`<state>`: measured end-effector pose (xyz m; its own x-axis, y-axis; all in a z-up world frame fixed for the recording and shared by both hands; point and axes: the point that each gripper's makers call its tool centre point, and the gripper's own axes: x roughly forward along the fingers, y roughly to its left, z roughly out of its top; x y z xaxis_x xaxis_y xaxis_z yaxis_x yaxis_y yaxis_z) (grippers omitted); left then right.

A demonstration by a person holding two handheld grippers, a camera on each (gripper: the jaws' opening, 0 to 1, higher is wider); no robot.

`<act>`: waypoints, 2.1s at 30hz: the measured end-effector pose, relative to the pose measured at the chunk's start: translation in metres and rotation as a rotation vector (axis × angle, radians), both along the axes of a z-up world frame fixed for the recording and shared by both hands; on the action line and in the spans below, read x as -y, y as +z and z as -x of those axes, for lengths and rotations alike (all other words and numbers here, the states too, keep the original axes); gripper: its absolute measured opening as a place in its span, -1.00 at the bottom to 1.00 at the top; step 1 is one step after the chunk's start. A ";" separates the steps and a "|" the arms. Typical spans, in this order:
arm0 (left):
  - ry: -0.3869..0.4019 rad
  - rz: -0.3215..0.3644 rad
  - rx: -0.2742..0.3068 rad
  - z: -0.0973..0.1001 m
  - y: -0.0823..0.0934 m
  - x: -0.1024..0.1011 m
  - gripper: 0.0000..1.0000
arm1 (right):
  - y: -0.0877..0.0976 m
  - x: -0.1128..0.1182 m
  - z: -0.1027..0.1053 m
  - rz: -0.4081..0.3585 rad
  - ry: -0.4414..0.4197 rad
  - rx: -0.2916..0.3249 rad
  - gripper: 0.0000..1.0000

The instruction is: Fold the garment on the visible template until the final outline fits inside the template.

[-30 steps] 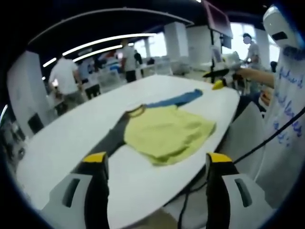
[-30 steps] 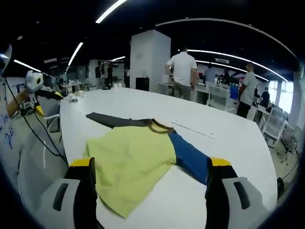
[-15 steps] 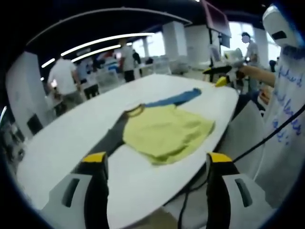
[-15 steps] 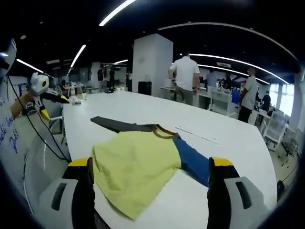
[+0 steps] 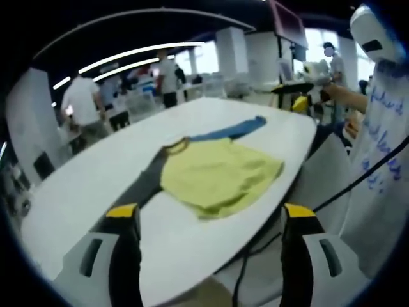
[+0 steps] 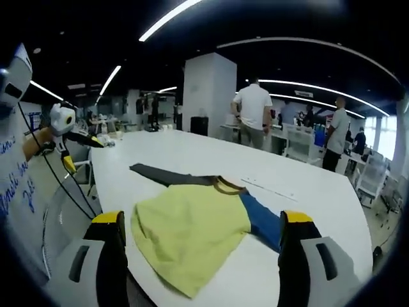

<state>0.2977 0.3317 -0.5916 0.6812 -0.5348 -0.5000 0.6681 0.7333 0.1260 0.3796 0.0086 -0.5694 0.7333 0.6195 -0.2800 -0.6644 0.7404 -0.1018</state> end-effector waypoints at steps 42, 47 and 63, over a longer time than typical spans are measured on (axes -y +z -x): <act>-0.011 0.032 -0.066 0.005 -0.011 0.008 0.99 | -0.027 -0.011 0.028 -0.006 0.023 -0.094 0.99; -0.004 0.040 -0.072 0.004 -0.013 0.009 0.99 | -0.036 -0.010 0.026 0.010 0.016 -0.120 0.98; -0.013 -0.027 -0.112 -0.007 -0.043 0.006 0.56 | -0.067 -0.006 0.015 0.084 0.011 -0.188 0.36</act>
<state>0.3050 0.3254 -0.6341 0.6137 -0.5283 -0.5868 0.6882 0.7221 0.0696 0.3647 0.0148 -0.6363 0.6567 0.5960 -0.4622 -0.6856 0.7271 -0.0366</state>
